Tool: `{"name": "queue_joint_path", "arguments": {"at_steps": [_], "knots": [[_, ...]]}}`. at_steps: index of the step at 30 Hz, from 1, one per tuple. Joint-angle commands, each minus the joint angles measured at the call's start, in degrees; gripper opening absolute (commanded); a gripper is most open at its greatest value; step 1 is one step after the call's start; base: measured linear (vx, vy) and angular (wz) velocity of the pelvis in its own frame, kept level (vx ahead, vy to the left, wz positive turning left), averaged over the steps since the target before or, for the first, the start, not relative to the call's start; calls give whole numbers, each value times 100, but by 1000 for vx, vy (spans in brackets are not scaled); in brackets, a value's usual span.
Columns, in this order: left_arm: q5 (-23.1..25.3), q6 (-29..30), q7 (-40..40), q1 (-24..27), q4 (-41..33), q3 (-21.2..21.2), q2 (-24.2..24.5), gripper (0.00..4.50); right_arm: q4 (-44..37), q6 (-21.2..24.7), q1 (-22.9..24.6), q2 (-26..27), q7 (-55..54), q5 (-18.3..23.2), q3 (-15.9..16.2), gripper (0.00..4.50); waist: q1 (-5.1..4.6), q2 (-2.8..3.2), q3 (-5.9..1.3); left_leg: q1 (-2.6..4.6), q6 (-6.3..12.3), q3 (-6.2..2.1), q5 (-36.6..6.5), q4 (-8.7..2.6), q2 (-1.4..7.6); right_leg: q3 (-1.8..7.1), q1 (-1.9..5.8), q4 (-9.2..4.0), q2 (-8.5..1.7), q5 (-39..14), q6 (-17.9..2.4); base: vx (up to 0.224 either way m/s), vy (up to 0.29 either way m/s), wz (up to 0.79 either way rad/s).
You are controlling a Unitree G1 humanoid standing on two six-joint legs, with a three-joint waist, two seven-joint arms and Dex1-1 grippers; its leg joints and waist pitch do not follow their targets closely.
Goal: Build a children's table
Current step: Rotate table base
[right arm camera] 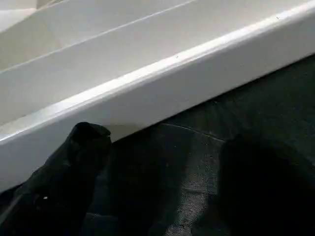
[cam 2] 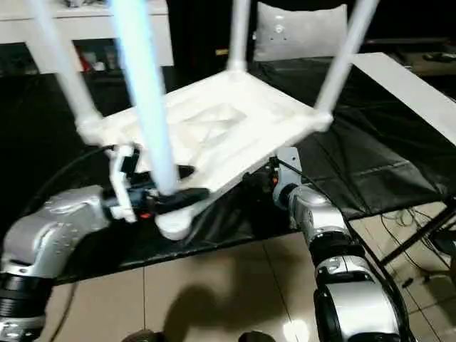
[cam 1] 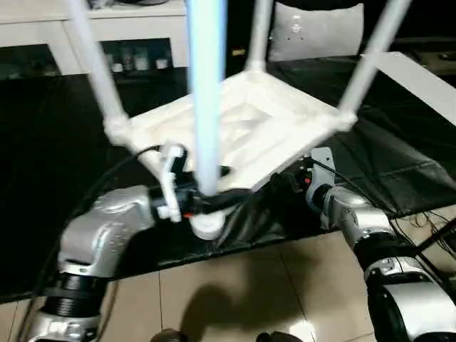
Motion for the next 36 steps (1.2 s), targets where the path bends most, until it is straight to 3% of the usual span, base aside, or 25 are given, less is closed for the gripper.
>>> {"name": "queue_joint_path", "arguments": {"at_steps": [1, 8, 11, 12, 14, 17, 20, 21, 23, 24, 25, 29, 36], "knots": [[-206, 105, -179, -154, -179, -312, -119, 437, -21, -133, -213, 178, 165, -53, 188, 450, 45, -44, -423, 105, -6, -2, -1485, -418, 103, 181, 304, -336, -231, -1582, -1254, 0, 0, 0], [-218, 170, -82, -454, -107, -579, -587, 437, 199, -310, -313, 297, 298, -154, 137, 450, 39, -62, -441, 137, 38, 14, -1397, -396, 124, 184, 303, -334, -223, -1529, -1281, 0, 0, 0], [-326, 229, 49, -526, -94, -600, -860, 437, 248, -370, -287, 333, 466, -193, 197, 450, 38, -88, -440, 118, 77, 20, -1379, -389, 118, 182, 326, -336, -226, -1465, -1306, 0, 0, 0], [-352, 230, 78, -530, -112, -651, -954, 437, 261, -392, -263, 356, 543, -207, 224, 450, 46, -38, -457, 122, 90, 13, -1370, -382, 117, 178, 337, -326, -231, -1469, -1312, 0, 0, 0], [-331, 211, 117, -530, -111, -700, -1023, 437, 286, -421, -248, 376, 590, -232, 240, 450, 41, -69, -458, 121, 107, 21, -1363, -378, 122, 176, 331, -338, -223, -1435, -1328, 0, 0, 0], [-235, 140, 223, -550, -45, -750, -1144, 437, 332, -461, -233, 407, 651, -271, 259, 450, 42, -62, -459, 123, 137, 20, -1335, -378, 129, 174, 330, -329, -217, -1356, -1371, 0, 0, 0], [188, -210, 635, -684, 288, -708, -1394, 437, 446, -557, -256, 432, 518, -334, 206, 450, 50, -61, -448, 138, 135, 21, -1420, -381, 134, 173, 316, -353, -214, -1442, -1368, 0, 0, 0], [240, -276, 712, -722, 369, -665, -1440, 437, 463, -567, -266, 433, 524, -310, 169, 450, 53, -38, -441, 146, 88, 10, -1594, -389, 135, 168, 316, -381, -219, -1642, -1300, 0, 0, 0], [277, -340, 787, -766, 448, -615, -1486, 437, 472, -576, -274, 431, 604, -279, 129, 450, 40, -60, -447, 109, 49, -10, -1643, -400, 126, 156, 348, -374, -231, -1761, -1217, 0, 0, 0], [286, -364, 801, -781, 467, -606, -1499, 437, 471, -580, -268, 433, 652, -279, 123, 450, 41, -25, -445, 129, 43, -14, -1700, -399, 130, 158, 329, -383, -234, -1811, -1208, 0, 0, 0], [294, -389, 816, -790, 474, -605, -1514, 437, 473, -586, -261, 435, 669, -289, 121, 450, 34, -42, -440, 132, 47, -7, -1728, -397, 130, 159, 319, -397, -229, -1838, -1203, 0, 0, 0], [341, -532, 920, -825, 537, -581, -1624, 437, 473, -664, -213, 466, 825, -306, 106, 450, 53, -39, -454, 128, 79, -7, -1659, -394, 135, 159, 325, -379, -221, -1658, -1272, 0, 0, 0], [839, -1443, 1606, -1053, 1147, -353, -1909, 437, 355, -912, -38, 230, 392, -194, -239, 450, 82, -40, -459, 148, 150, 3, -1680, -381, 130, 157, 315, -410, -220, -1633, -1240, 0, 0, 0]]}}
